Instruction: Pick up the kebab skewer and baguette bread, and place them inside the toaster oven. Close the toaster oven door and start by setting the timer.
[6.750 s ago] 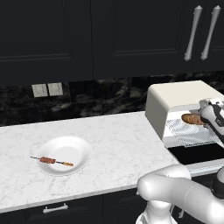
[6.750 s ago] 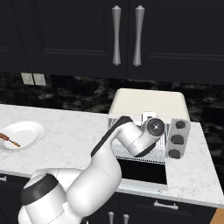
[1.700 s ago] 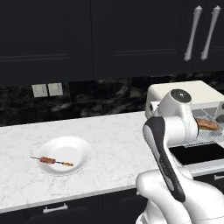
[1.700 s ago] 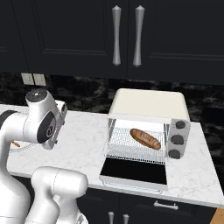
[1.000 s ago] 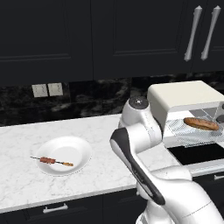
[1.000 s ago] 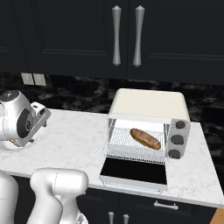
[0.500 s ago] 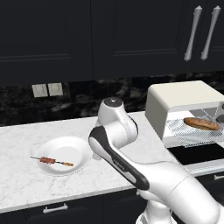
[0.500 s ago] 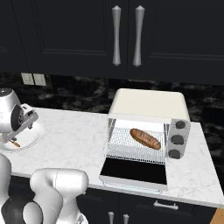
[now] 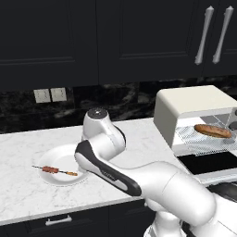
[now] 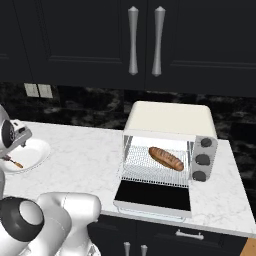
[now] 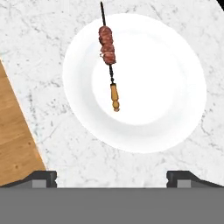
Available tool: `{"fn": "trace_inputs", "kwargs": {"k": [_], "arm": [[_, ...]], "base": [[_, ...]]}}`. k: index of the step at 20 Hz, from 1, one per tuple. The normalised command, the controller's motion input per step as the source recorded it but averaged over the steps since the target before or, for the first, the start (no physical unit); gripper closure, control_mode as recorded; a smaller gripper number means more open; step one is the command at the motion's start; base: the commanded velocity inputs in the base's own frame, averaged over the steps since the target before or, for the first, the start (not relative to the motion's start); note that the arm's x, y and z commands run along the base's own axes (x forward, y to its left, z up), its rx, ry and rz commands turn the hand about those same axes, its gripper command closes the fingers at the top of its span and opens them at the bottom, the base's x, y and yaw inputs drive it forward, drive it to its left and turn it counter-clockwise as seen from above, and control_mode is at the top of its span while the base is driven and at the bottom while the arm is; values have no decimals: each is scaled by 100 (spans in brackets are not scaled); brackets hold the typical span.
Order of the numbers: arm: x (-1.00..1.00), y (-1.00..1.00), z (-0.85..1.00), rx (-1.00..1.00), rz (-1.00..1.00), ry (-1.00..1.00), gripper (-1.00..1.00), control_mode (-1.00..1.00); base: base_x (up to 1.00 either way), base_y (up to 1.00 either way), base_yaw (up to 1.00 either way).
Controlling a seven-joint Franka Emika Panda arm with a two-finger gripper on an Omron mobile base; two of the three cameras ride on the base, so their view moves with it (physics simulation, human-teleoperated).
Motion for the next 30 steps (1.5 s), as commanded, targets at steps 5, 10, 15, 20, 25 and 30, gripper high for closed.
{"fn": "trace_inputs", "kwargs": {"k": [5,10,15,20,25,30], "arm": [[14,63,-18,0,0,5,-100,-100],[2,48,-15,0,0,1,-100,-100],[19,39,0,0,0,4,-100,-100],[17,35,-17,0,0,2,-100,-100],[13,29,-36,0,0,0,-100,-100],[34,27,-26,0,0,0,-100,-100]], "base": [[0,0,0],[0,0,0],[0,0,0],[0,0,0],[0,0,0],[0,0,0]]}}
